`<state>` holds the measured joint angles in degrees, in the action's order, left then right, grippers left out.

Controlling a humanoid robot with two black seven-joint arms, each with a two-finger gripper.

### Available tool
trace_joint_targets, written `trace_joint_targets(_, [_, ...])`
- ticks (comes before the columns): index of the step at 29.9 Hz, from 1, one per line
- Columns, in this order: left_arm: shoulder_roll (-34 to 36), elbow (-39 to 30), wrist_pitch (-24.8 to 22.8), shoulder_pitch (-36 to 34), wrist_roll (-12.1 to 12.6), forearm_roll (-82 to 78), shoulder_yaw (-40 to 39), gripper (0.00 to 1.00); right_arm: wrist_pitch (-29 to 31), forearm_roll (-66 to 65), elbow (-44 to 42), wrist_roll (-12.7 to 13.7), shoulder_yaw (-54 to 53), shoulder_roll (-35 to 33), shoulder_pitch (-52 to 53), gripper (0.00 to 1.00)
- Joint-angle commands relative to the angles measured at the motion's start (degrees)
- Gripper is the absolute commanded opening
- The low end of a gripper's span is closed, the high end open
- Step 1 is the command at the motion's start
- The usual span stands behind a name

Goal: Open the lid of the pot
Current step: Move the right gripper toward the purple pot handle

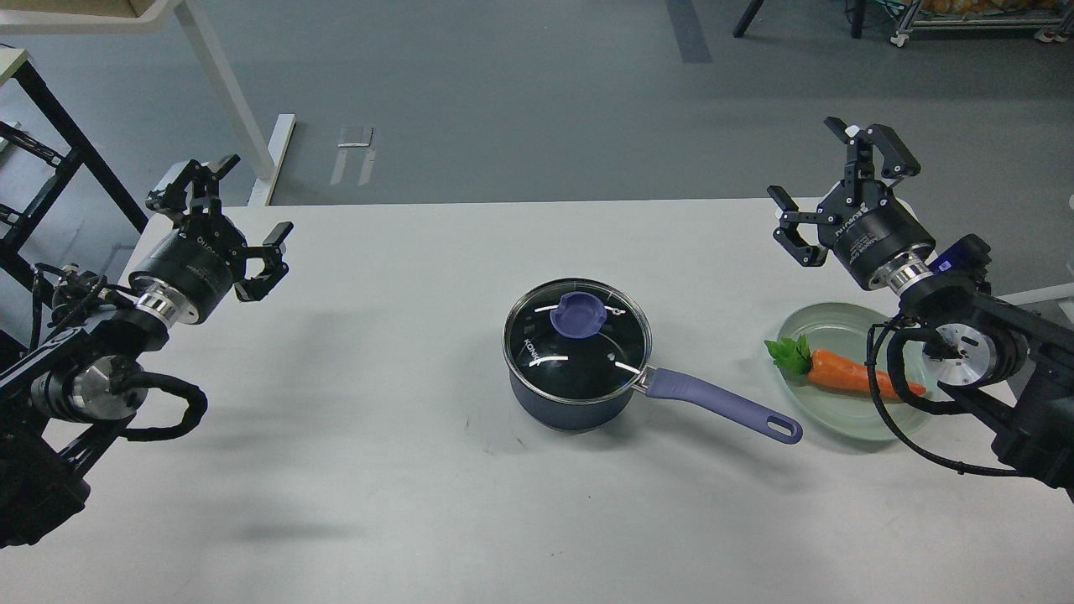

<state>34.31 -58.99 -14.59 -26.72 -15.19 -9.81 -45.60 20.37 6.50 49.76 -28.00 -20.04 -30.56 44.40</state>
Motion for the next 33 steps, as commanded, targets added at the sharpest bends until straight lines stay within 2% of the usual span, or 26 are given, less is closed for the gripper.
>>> trace_joint_targets(1, [0.0, -0.2, -0.1, 0.0, 0.0, 0.0, -0.1, 0.99, -0.1, 0.0, -0.1, 0.0, 0.0, 0.4, 0.1, 1.0])
trace_joint_targets(10, [0.6, 0.0, 0.0, -0.2, 0.2, -0.1, 0.5, 0.99, 0.0, -2.7, 2.5, 0.0, 0.2, -1.6, 1.3, 1.0])
trace_joint_targets(23, [0.8, -0.1, 0.2, -2.0, 0.0, -0.2, 0.9, 0.99, -2.2, -49.4, 28.4, 0.0, 2.1, -23.4, 13.3, 1.0])
trace_joint_targets(28, [0.8, -0.1, 0.1, -2.9, -0.1, -0.2, 1.0, 0.99, -1.8, -67.5, 34.6, 0.0, 5.5, -27.0, 17.8, 1.0])
trace_joint_targets(33, [0.8, -0.2, 0.1, -3.4, -0.2, -0.2, 1.0, 0.99, -1.7, -85.7, 39.8, 0.0, 17.6, -27.7, 25.7, 1.0])
